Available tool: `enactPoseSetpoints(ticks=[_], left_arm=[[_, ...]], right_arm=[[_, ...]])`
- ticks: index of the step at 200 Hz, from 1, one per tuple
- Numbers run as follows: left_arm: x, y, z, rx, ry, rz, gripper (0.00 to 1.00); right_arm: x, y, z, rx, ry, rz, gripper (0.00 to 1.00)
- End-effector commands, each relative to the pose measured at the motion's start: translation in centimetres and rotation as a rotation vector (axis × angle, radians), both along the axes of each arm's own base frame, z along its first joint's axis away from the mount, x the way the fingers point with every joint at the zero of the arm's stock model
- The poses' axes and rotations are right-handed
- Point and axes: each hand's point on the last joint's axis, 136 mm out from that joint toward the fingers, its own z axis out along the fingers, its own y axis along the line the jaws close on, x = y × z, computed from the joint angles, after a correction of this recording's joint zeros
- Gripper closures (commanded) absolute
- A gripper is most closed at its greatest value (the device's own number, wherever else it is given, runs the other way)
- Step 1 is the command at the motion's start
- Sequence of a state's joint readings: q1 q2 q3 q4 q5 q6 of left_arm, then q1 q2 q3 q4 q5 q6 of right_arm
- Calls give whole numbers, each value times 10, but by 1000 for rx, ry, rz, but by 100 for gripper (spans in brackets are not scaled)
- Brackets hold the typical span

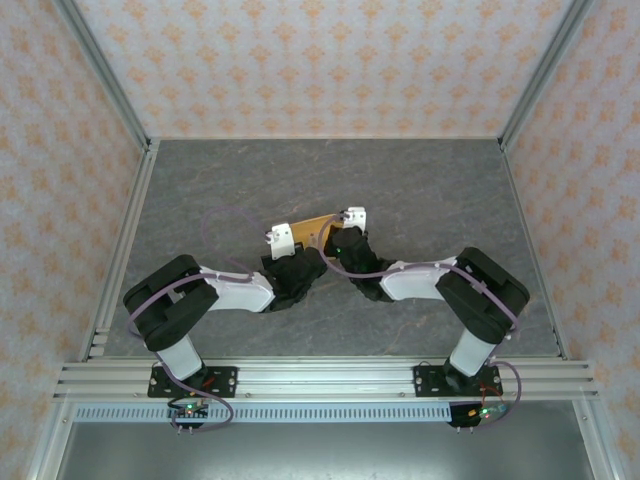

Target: Fold the paper box

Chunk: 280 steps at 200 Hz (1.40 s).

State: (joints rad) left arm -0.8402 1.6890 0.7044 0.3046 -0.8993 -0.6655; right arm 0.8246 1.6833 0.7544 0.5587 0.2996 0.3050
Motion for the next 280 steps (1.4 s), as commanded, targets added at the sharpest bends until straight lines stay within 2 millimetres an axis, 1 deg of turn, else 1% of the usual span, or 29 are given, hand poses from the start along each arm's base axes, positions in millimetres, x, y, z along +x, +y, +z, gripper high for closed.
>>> enactPoseSetpoints(ticks=[1, 32, 69, 111, 141, 172, 208, 248, 280], left_arm=[[-14, 24, -22, 100, 62, 51, 100], [-15, 24, -21, 101, 59, 53, 100], [-15, 25, -20, 105, 60, 55, 100], [-15, 24, -18, 101, 64, 49, 100], [-15, 24, -17, 107, 68, 48, 100], [-14, 22, -13, 99, 72, 38, 100], [-14, 22, -11, 99, 71, 38, 100], [-15, 21, -10, 97, 68, 37, 100], [-15, 18, -12, 103, 73, 32, 100]], right_arm=[[4, -21, 9, 2, 24, -125, 100], [5, -20, 14, 12, 45, -137, 100], [8, -17, 28, 24, 61, -145, 100], [12, -10, 38, 68, 80, -142, 100], [16, -11, 42, 99, 105, -151, 100], [22, -13, 38, 132, 151, -163, 100], [22, -11, 33, 167, 189, -172, 100], [21, -11, 33, 200, 216, -193, 100], [18, -11, 22, 228, 245, -212, 100]])
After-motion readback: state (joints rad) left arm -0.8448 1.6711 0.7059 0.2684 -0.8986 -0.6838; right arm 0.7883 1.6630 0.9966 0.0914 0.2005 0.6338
